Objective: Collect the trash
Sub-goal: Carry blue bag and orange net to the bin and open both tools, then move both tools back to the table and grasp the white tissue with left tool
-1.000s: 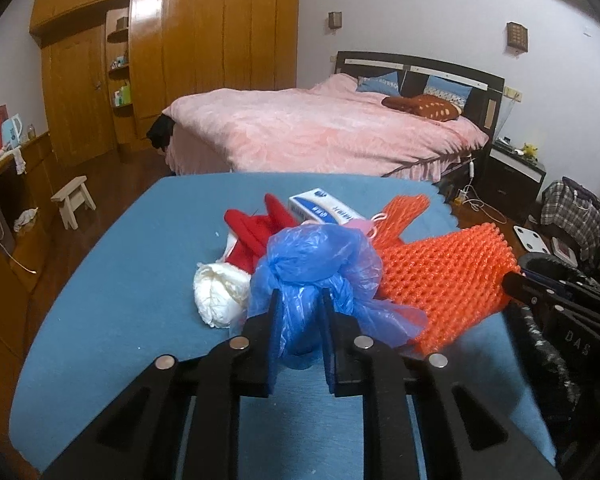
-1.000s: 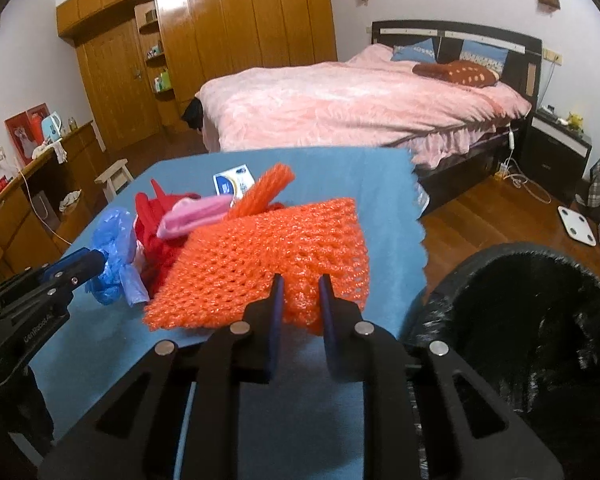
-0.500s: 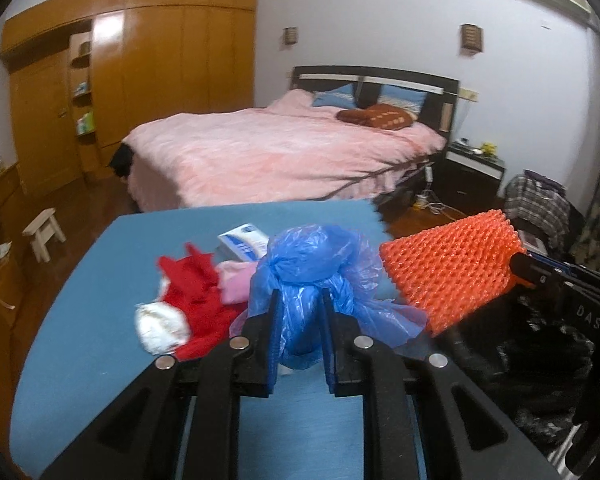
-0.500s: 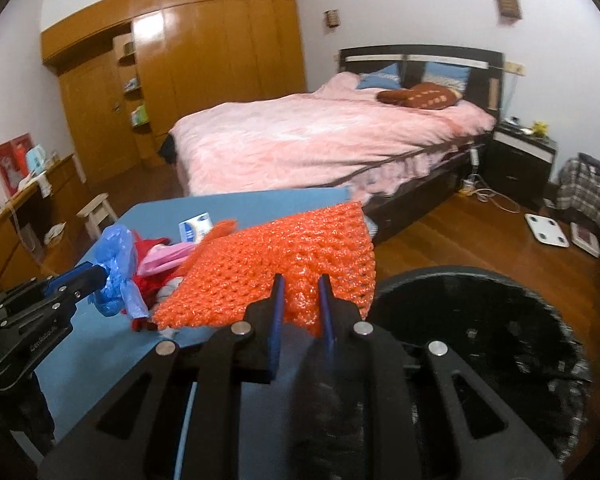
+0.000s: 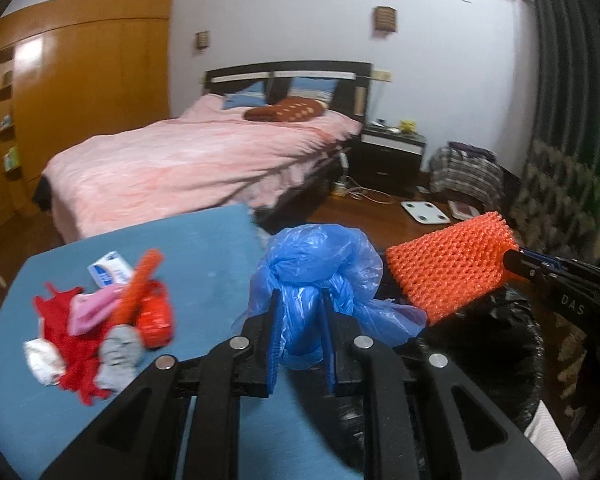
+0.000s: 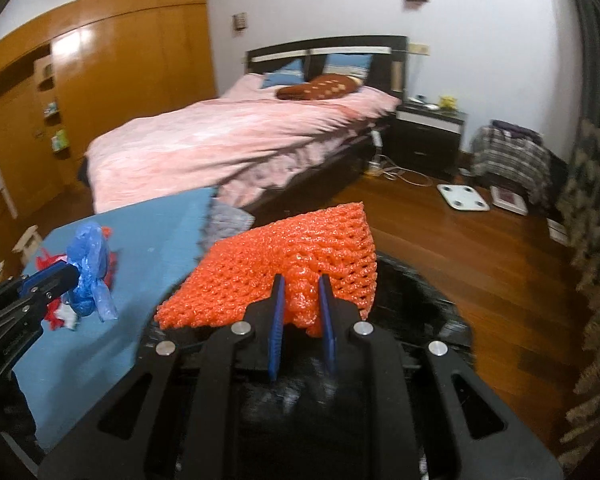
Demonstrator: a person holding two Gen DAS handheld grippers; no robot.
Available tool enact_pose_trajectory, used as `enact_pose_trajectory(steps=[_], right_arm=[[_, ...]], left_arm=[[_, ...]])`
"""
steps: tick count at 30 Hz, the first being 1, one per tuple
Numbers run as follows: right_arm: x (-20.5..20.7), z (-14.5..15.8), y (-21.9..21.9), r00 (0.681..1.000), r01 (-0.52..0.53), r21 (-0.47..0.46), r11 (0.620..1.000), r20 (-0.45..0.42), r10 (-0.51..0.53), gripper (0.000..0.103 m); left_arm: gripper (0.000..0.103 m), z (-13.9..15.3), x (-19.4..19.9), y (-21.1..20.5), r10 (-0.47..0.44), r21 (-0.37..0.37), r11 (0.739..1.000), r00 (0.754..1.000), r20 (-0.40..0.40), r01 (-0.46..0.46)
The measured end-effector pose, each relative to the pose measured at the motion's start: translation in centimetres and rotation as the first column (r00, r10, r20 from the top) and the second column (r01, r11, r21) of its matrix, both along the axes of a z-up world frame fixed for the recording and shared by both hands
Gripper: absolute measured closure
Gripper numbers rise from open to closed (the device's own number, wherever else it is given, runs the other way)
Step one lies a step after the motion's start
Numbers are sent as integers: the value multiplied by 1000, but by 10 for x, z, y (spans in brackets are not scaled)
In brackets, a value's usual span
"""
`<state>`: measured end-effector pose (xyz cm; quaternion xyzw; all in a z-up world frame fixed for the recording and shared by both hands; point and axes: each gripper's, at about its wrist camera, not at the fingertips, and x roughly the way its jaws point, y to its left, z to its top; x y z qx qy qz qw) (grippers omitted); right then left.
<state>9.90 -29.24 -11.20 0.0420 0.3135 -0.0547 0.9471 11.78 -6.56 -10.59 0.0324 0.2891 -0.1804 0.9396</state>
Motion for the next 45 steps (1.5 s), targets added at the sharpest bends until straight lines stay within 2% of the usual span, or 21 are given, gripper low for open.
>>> enact_pose_trajectory(steps=[7, 11, 12, 14, 15, 19, 21, 24, 27, 32, 37, 45], right_arm=[[-9, -14, -31, 997, 75, 11, 997, -25, -75, 86], [-12, -20, -35, 995, 91, 7, 996, -34, -91, 81], [-13, -21, -36, 995, 96, 7, 995, -37, -96, 79], [-14, -23, -38, 993, 110, 2, 994, -42, -110, 76], [-15, -23, -38, 993, 113, 1, 994, -45, -113, 72], [-16, -24, -39, 990, 127, -6, 992, -53, -127, 56], [-17, -24, -38, 990, 132, -9, 991, -47, -132, 34], [-18, -19, -32, 991, 129, -15, 992, -24, -129, 12], [-16, -14, -24, 995, 99, -2, 995, -10, -99, 8], [-4, -9, 9, 999, 39, 26, 999, 4, -39, 7], [17, -5, 53, 999, -49, 52, 997, 21, 48, 7], [46, 0, 133, 977, -206, 39, 978, 59, 204, 7]], left_arm=[[85, -7, 5, -42, -91, -19, 996, 996, -20, 91], [82, -7, 10, -54, -126, -32, 992, 992, -25, 125], [77, -8, 11, -56, -134, -37, 990, 991, -31, 133], [61, -8, 12, -55, -142, -48, 989, 989, -38, 140], [50, -8, 11, -53, -144, -61, 988, 989, -40, 142], [40, -10, 13, -49, -145, -65, 988, 989, -39, 142], [38, -10, 13, -43, -130, -63, 990, 991, -39, 128], [28, -5, 12, -27, -74, -52, 996, 997, -14, 73], [21, -2, 11, -5, -19, -32, 999, 1000, 9, 19], [15, -1, 9, 39, 82, -15, 997, 996, 21, -81], [12, -4, 7, 91, 208, 10, 978, 978, 31, -209], [12, -13, 6, 176, 396, 46, 916, 917, 38, -398]])
